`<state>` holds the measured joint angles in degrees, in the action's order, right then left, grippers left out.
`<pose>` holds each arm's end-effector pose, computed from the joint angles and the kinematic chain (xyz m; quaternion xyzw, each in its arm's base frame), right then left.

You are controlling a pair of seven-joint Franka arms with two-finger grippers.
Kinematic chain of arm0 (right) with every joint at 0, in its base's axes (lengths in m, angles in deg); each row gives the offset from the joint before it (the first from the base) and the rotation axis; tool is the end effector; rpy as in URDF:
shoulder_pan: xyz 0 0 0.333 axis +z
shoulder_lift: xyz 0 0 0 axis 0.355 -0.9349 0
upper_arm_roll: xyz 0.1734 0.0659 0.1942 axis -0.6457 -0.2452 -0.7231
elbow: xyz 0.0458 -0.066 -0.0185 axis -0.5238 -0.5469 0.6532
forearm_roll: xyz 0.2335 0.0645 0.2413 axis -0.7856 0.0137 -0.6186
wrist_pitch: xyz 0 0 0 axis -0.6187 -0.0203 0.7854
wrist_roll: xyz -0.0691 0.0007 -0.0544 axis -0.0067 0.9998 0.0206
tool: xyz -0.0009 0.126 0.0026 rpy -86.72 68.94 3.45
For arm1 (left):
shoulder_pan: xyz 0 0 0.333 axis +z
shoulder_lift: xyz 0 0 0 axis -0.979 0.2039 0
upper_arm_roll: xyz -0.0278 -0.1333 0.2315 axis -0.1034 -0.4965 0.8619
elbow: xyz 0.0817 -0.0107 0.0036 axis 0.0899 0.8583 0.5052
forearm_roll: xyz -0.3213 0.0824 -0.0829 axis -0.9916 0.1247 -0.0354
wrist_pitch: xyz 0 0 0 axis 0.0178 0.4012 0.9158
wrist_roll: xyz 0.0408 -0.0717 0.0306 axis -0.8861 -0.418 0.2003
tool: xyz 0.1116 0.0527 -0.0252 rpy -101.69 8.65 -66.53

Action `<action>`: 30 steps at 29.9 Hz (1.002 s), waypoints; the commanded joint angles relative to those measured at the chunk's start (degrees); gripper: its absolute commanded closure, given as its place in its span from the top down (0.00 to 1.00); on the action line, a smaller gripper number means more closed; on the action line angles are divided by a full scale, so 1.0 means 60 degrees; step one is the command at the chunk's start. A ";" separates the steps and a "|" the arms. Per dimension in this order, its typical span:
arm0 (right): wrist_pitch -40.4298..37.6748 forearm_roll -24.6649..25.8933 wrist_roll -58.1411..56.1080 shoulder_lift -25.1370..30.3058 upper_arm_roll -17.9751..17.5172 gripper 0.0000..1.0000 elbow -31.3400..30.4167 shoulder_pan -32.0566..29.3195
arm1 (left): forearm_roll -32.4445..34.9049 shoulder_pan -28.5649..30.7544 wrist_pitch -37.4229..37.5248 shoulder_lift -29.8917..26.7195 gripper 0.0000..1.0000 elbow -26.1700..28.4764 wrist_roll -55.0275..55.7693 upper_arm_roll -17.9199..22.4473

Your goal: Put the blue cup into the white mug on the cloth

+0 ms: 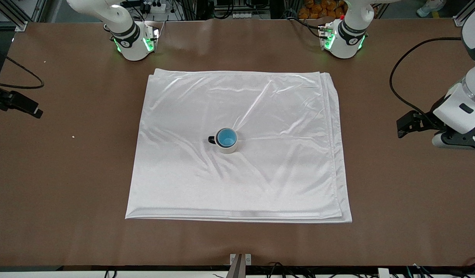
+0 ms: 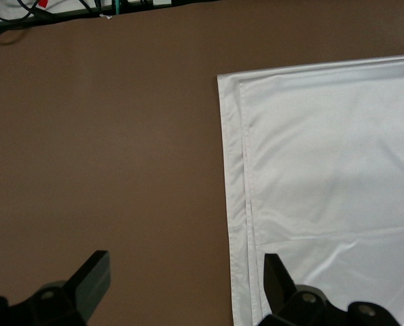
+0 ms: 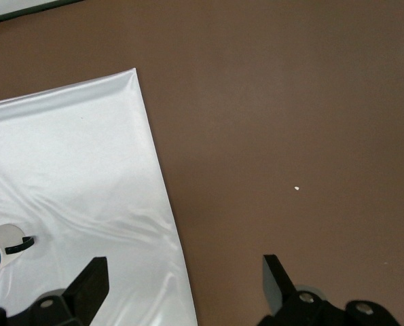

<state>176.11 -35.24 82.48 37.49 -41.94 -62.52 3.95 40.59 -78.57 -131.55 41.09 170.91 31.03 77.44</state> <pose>0.5217 -0.0182 0.5728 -0.9929 0.1187 -0.0047 0.0022 0.5591 -0.0622 0.5342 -0.9971 0.0581 -0.0419 0.0242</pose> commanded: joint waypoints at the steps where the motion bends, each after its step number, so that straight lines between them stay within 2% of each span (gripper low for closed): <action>1: -0.0071 -0.0059 0.0115 -0.0095 -0.1678 1.00 0.0216 -0.1572 | -0.0289 0.0376 0.0011 -0.0832 1.00 0.0877 -0.0334 -0.0056; 9: -0.0071 0.0029 0.0101 -0.0037 -0.3861 1.00 0.0216 -0.3682 | -0.0377 0.0567 0.0055 -0.1007 1.00 0.0877 -0.0217 -0.0174; 19: -0.0071 0.1318 0.1653 0.0007 -0.6996 1.00 0.0172 -0.5923 | -0.0362 0.0684 0.0523 -0.1242 1.00 0.0862 -0.0071 -0.0188; 22: -0.0071 0.1289 0.1624 0.0007 -0.7379 1.00 0.0099 -0.6350 | -0.0347 0.0714 0.0685 -0.1242 1.00 0.0847 0.0031 -0.0247; 30: -0.0100 0.1259 0.1624 0.0022 -0.7277 1.00 0.0069 -0.6365 | -0.0362 0.0948 0.1197 -0.1256 1.00 0.0833 0.0763 -0.0496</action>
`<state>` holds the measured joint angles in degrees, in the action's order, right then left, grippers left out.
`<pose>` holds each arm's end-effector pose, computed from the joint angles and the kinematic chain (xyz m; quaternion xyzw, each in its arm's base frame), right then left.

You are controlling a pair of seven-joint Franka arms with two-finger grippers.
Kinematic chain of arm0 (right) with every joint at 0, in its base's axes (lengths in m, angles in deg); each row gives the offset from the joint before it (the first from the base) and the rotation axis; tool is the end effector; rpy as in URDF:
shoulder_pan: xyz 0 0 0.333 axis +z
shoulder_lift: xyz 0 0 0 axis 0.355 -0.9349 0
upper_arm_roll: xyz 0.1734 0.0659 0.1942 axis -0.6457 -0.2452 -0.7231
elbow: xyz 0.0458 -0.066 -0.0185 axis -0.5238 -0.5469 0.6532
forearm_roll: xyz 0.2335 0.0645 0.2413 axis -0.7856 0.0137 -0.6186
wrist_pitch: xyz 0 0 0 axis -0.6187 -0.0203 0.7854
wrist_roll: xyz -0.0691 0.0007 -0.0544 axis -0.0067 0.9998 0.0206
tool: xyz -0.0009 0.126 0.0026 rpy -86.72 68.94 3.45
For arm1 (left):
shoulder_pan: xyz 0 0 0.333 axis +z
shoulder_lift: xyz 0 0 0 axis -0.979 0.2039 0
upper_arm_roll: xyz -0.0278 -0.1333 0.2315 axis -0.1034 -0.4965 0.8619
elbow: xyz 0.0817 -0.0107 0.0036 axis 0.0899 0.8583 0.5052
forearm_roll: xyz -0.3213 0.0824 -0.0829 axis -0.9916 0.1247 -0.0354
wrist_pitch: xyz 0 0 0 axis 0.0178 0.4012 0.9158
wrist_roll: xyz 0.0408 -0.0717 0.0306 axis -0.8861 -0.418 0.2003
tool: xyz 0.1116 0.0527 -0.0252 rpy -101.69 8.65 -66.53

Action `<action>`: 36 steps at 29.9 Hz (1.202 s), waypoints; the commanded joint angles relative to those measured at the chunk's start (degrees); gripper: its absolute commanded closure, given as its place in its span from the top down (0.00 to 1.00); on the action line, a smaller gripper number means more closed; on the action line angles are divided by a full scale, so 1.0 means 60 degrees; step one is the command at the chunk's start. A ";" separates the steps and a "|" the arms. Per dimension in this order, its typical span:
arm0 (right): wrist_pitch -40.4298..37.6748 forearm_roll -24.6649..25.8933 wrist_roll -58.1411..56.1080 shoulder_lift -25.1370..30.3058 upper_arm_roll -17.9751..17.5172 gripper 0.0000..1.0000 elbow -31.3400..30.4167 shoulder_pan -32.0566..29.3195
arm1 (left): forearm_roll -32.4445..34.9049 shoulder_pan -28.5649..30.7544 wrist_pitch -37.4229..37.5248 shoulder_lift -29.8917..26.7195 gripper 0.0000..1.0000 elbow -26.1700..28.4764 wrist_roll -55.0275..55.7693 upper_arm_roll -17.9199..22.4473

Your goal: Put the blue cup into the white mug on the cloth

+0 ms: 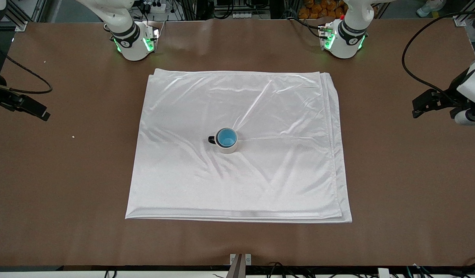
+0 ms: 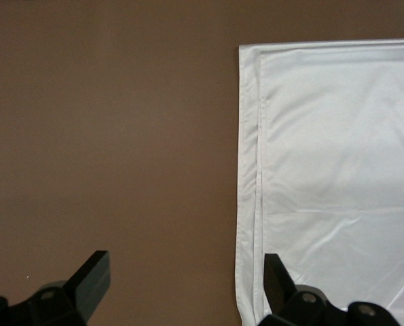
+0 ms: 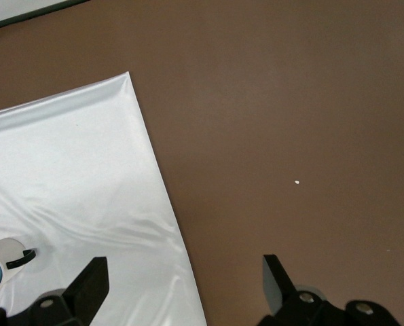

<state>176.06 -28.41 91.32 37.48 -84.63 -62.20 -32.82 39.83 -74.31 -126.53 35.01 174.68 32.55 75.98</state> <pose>0.5244 -0.0005 0.5699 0.9885 -0.1499 0.0050 0.0179 0.5254 -0.0357 0.5553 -0.9993 0.0192 -0.0177 0.0257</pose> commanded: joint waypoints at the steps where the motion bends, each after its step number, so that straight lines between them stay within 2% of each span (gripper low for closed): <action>1: -0.0106 0.0107 0.0121 0.0024 -0.0105 1.00 0.0017 -0.0236 | -0.0235 0.0239 0.0376 -0.0244 1.00 0.0204 0.0554 -0.0252; 4: -0.0091 0.0063 0.0004 0.0010 0.0056 1.00 0.0031 -0.0207 | -0.0221 0.0239 0.0376 -0.0244 1.00 0.0175 0.0584 -0.0252; 13: -0.0062 0.0019 -0.0290 -0.0049 0.0027 1.00 0.0105 -0.0251 | -0.0235 0.0327 0.0390 -0.0259 1.00 0.0219 0.0569 -0.0252; 18: -0.0062 -0.0434 -0.0494 -0.0049 0.0071 1.00 0.0119 -0.0368 | -0.0235 0.0342 0.0390 -0.0391 1.00 0.0248 0.0555 -0.0238; 36: -0.0121 -0.0464 -0.2266 -0.0049 0.0042 1.00 0.0134 -0.0412 | -0.0235 0.0401 0.0390 -0.0449 1.00 0.0277 0.0540 -0.0238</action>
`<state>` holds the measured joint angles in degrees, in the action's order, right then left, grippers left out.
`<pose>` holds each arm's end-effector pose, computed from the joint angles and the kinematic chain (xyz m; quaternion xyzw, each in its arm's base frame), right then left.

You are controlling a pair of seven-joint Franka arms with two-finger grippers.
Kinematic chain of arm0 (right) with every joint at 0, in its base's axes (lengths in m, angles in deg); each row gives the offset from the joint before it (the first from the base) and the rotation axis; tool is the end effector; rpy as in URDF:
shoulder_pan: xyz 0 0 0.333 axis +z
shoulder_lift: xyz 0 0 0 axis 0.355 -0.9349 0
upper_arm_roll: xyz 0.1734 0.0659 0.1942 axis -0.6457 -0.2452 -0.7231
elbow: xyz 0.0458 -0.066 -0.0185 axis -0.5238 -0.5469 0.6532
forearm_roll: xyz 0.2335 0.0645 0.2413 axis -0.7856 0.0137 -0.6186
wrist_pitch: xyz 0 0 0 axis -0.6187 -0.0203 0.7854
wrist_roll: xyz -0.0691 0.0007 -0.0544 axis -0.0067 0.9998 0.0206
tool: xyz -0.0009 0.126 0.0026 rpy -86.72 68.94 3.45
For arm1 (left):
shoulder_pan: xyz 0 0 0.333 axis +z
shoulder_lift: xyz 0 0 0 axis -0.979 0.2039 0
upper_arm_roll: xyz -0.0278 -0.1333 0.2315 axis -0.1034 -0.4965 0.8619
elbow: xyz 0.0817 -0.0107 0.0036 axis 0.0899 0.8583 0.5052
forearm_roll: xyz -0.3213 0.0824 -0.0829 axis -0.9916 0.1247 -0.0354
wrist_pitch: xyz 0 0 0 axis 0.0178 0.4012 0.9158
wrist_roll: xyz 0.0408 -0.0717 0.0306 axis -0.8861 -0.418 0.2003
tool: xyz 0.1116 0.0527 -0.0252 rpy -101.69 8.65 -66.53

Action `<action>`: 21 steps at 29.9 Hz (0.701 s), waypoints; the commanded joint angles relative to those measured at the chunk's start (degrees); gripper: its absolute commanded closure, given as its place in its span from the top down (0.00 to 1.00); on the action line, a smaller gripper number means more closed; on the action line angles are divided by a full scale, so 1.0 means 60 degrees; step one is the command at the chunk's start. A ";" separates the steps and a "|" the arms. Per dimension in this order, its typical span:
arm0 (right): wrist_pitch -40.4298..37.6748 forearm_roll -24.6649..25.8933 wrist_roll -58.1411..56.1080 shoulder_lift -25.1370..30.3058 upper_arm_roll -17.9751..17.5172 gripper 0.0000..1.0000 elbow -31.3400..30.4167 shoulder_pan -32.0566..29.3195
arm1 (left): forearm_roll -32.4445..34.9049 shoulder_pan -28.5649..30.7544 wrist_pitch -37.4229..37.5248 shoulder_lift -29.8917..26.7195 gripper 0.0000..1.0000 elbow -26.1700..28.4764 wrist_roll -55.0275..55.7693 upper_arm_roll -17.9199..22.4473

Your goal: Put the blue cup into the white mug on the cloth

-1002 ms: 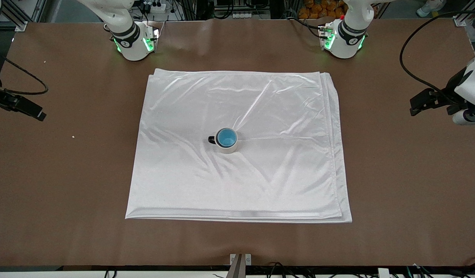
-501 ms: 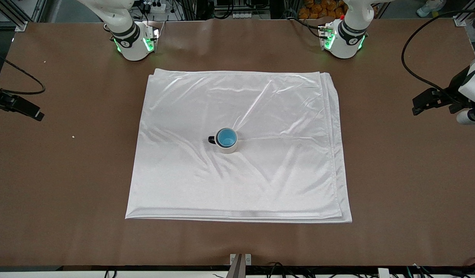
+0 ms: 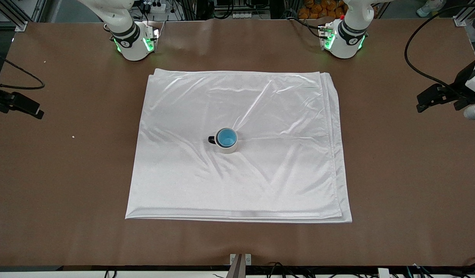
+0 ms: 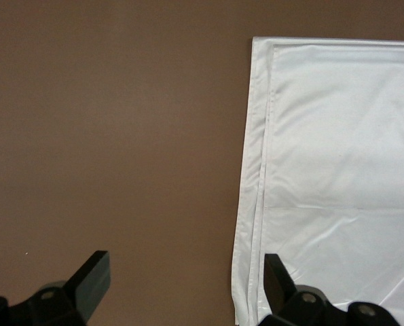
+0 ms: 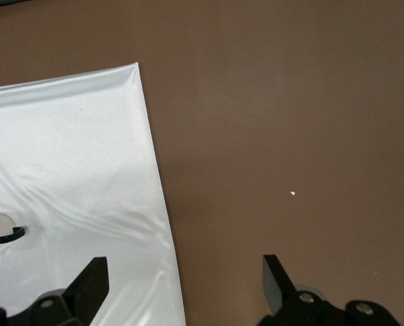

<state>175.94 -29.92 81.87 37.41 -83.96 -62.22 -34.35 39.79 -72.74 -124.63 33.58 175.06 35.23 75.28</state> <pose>0.5241 -0.0169 0.5688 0.9963 -0.0862 0.0003 0.0059 0.5160 -0.0277 0.5624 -0.9995 -0.0125 -0.0107 0.0274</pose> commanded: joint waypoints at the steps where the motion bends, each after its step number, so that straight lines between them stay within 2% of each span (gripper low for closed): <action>1: -0.0087 -0.0212 -0.0823 -0.0037 -0.0069 1.00 0.0137 -0.0171 | -0.0229 0.0139 0.0074 -0.0197 1.00 0.0213 0.0093 -0.0122; 6: -0.0130 -0.0520 -0.1176 0.0021 -0.0054 1.00 0.0108 -0.0420 | -0.0229 0.0139 0.0074 -0.0153 1.00 0.0213 0.0093 -0.0136; 14: -0.0145 -0.0520 -0.1205 0.0241 0.0019 1.00 0.0005 -0.0275 | -0.0229 0.0153 0.0074 -0.0167 1.00 0.0213 0.0108 -0.0137; 18: -0.0160 -0.0520 -0.1205 0.0387 0.0546 1.00 -0.0126 0.0194 | -0.0229 0.0168 0.0074 -0.0167 1.00 0.0213 0.0093 -0.0136; 21: -0.0145 -0.0520 -0.1205 0.0607 0.0591 1.00 -0.0375 0.0239 | -0.0229 0.0197 0.0060 -0.0167 1.00 0.0213 0.0123 -0.0122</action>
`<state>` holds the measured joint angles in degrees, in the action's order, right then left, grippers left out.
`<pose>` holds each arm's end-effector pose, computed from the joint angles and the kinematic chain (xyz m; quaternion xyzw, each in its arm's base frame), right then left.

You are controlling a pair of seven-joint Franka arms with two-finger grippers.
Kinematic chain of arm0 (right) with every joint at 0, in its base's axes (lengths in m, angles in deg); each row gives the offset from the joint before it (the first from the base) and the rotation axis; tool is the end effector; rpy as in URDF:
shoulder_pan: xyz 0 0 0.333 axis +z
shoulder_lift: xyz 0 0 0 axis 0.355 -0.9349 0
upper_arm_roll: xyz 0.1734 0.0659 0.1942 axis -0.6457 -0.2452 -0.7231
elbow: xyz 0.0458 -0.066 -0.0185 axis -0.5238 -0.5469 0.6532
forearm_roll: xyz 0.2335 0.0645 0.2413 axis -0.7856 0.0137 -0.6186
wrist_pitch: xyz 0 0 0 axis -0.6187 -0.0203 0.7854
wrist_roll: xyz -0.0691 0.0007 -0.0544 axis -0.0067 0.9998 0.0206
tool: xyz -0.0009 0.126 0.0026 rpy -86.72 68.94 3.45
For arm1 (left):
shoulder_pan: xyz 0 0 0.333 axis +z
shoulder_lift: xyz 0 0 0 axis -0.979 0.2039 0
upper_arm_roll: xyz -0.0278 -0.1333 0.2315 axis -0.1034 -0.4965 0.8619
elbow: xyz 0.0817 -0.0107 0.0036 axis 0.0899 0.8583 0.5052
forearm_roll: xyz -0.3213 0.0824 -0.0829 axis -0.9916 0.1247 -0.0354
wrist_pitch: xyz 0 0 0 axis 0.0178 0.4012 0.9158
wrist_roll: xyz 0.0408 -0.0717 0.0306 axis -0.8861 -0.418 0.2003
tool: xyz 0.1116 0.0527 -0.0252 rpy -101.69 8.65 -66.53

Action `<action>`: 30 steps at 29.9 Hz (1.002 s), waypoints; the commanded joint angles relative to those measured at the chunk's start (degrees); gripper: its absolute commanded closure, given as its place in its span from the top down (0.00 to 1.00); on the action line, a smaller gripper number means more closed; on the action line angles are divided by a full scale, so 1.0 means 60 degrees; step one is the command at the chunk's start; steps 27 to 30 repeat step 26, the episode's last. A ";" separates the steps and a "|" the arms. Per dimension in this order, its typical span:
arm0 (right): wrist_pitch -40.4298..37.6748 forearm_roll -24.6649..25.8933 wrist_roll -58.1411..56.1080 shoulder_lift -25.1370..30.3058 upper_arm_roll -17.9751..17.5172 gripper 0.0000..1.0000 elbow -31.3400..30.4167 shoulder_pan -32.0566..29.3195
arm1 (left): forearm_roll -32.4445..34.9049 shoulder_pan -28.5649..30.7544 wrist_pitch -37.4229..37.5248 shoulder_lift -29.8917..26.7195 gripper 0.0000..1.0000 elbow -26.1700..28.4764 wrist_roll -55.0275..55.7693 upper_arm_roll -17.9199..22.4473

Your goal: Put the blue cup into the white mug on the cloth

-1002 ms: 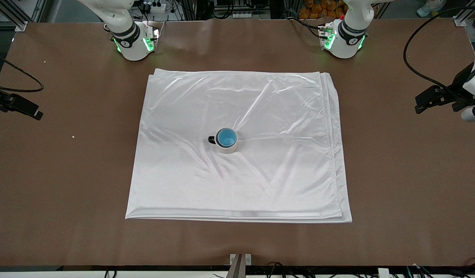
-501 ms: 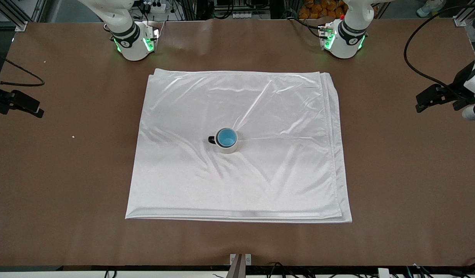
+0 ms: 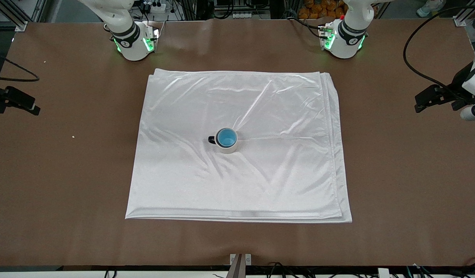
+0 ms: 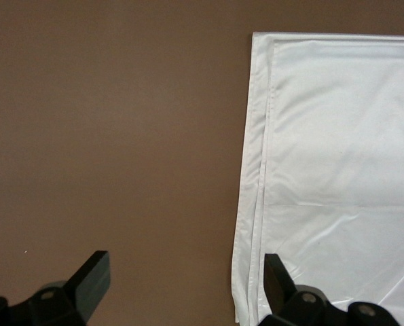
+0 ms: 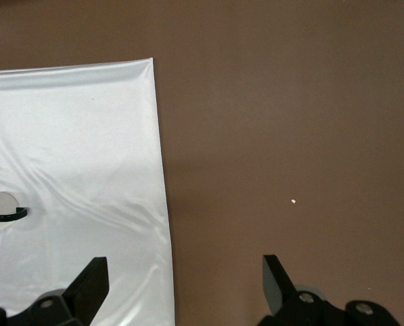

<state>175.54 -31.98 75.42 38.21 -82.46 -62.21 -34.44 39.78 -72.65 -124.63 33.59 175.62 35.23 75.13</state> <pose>0.5197 -0.0251 0.5751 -0.9990 0.0425 -0.0030 0.0093 0.5156 -0.0282 0.5582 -0.9995 -0.0118 -0.0058 0.0276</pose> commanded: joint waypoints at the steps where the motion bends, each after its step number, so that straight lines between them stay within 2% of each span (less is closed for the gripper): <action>1: -0.0049 -0.0178 -0.0129 0.0546 0.0340 1.00 -0.0465 0.0225 | -0.0243 0.0183 0.0074 -0.0167 1.00 0.0106 0.0123 -0.0096; 11: 0.0069 -0.0178 -0.0129 0.1001 0.0413 1.00 -0.1052 0.0370 | -0.0287 0.0168 0.0074 -0.0182 1.00 0.0164 0.0884 -0.0111; 16: 0.0142 -0.0178 -0.0129 0.1177 0.0969 1.00 -0.1286 0.0868 | -0.0287 0.0168 0.0074 -0.0182 1.00 0.0164 0.0884 -0.0111; 30: 0.0142 -0.0178 -0.0144 0.1382 0.0970 1.00 -0.1608 0.0898 | -0.0229 0.0153 0.0060 -0.0138 1.00 0.0106 0.0855 -0.0111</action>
